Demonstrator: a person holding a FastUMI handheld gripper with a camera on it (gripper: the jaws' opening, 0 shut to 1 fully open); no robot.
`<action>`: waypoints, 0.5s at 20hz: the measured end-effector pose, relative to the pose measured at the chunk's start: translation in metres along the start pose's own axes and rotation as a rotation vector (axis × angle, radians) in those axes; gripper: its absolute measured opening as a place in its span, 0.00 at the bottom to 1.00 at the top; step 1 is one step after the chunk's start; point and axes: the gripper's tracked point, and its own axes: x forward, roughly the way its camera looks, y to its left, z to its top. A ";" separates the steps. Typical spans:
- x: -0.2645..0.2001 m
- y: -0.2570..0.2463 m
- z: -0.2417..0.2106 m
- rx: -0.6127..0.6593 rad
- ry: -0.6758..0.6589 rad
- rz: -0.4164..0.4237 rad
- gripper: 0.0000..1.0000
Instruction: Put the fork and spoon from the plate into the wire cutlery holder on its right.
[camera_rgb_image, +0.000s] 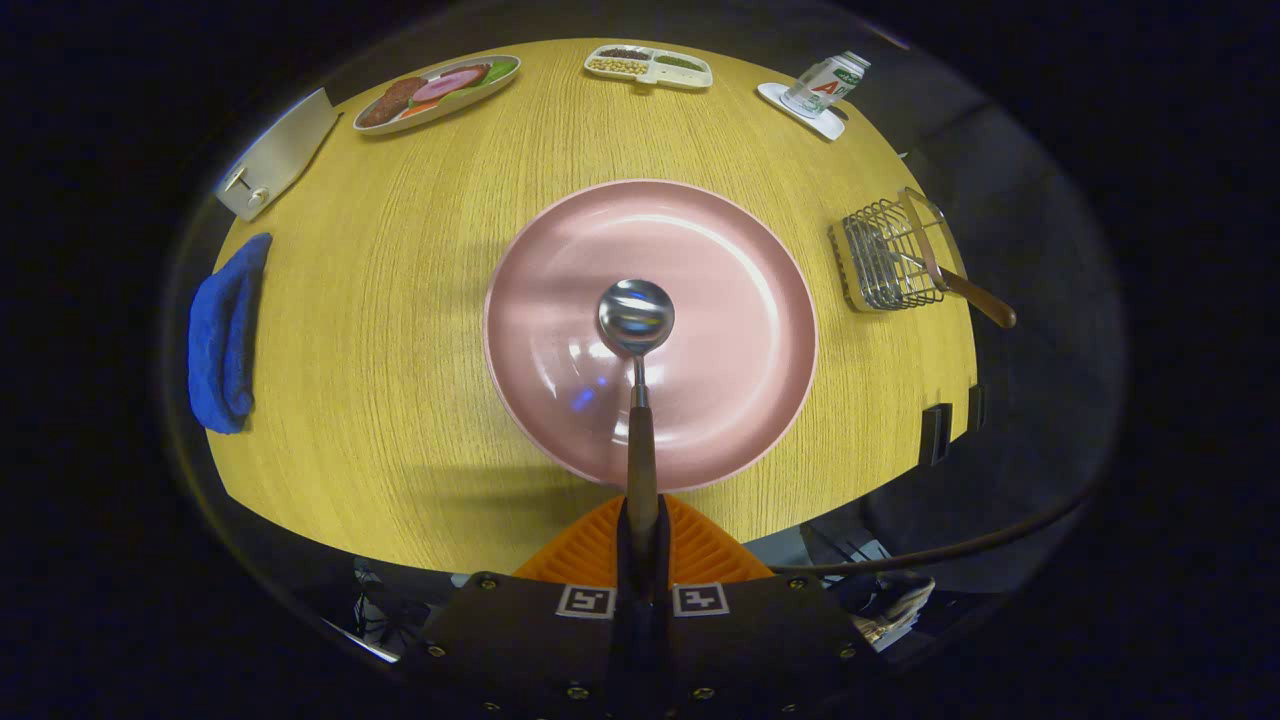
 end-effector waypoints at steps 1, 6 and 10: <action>-0.002 -0.001 0.002 0.000 -0.003 -0.004 0.07; -0.019 -0.011 0.016 -0.004 -0.035 -0.028 0.07; -0.033 -0.016 0.027 0.008 -0.068 -0.041 0.07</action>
